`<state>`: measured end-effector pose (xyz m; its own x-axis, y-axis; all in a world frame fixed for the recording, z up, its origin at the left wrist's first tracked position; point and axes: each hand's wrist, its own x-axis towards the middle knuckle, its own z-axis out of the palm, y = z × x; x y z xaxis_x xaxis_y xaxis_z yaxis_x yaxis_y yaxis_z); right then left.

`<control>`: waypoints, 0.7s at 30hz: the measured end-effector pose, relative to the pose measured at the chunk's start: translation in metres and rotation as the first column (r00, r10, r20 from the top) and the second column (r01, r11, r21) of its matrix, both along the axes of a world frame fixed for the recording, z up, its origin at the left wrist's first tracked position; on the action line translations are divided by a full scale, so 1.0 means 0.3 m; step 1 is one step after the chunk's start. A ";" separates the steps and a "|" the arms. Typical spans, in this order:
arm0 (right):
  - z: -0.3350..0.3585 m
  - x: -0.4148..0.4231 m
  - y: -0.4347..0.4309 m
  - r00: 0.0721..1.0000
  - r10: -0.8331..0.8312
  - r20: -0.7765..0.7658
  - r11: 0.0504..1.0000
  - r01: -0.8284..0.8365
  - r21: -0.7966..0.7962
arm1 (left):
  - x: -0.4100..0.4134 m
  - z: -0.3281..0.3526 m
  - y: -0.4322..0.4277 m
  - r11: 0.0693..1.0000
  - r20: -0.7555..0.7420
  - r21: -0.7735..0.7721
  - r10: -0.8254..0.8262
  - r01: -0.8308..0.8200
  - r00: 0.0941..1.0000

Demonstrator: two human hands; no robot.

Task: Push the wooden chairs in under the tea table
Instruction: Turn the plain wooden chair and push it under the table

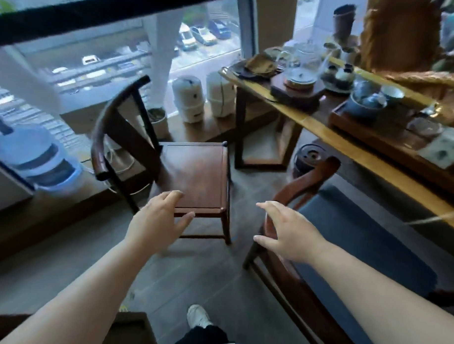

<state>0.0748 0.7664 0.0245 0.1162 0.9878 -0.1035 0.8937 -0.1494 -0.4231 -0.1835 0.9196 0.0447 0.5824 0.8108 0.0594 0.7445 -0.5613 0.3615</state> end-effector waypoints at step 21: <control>-0.081 -0.299 0.652 0.974 0.174 -0.144 0.982 -0.182 -0.045 | -0.293 0.036 0.533 0.983 0.083 -0.126 0.142 -0.131 0.986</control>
